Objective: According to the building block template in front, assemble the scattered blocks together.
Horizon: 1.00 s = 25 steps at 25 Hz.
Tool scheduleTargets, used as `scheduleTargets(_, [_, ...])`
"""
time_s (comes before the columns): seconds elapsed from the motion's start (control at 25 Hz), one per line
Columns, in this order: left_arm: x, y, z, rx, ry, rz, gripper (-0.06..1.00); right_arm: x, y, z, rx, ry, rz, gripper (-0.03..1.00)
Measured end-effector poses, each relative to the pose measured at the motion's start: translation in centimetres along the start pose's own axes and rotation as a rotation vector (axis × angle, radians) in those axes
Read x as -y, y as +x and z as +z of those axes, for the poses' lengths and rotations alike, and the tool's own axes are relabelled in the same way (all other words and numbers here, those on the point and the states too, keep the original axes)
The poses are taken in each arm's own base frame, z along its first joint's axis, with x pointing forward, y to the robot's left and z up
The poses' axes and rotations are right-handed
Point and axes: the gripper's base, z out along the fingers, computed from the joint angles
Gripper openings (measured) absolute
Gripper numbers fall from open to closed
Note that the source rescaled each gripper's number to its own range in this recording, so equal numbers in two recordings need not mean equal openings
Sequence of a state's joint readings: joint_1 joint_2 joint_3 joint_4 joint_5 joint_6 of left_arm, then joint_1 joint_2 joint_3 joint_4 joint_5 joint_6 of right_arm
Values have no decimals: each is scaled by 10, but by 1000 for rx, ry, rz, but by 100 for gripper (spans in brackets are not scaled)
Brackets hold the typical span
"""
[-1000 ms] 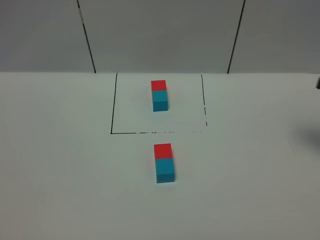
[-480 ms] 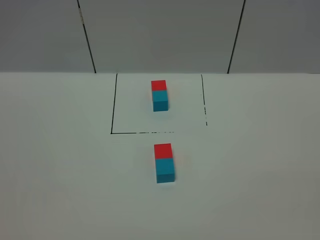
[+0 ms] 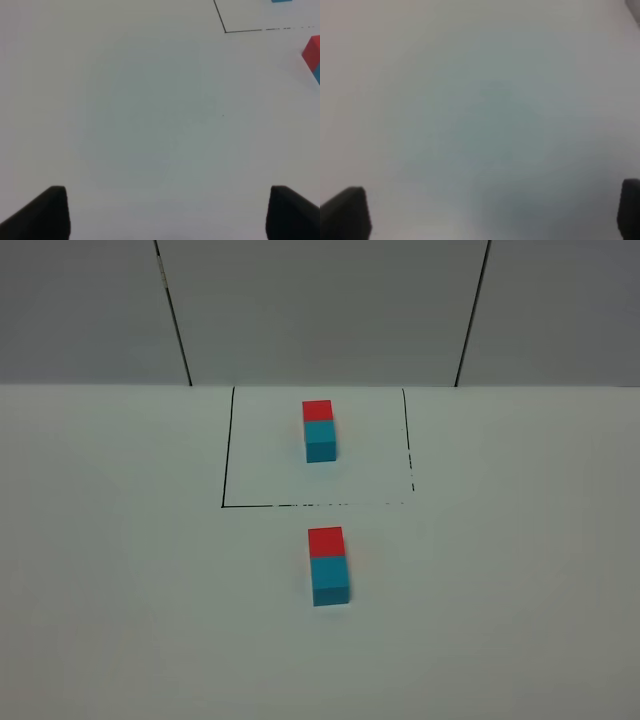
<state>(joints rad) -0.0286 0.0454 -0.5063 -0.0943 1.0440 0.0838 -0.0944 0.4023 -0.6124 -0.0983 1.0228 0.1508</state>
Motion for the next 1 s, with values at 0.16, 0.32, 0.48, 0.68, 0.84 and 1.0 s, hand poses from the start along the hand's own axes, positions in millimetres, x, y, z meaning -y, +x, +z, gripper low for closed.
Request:
scheduleTargets(0.16, [0, 0, 0, 0, 0, 0, 68, 0, 14, -12, 58, -34, -50, 100])
scheduleTargets(0.32, [0, 0, 0, 0, 0, 0, 68, -1, 29, -19, 144, -66, -84, 100])
scheduleTargets(0.48, [0, 0, 0, 0, 0, 0, 68, 0, 44, -20, 172, -73, -95, 100])
scheduleTargets(0.68, [0, 0, 0, 0, 0, 0, 68, 0, 51, -25, 215, -92, -97, 99])
scheduleTargets(0.84, [0, 0, 0, 0, 0, 0, 68, 1, 57, -29, 248, -123, -123, 96])
scheduleTargets(1.0, [0, 0, 0, 0, 0, 0, 68, 1, 61, -30, 255, -136, -124, 95])
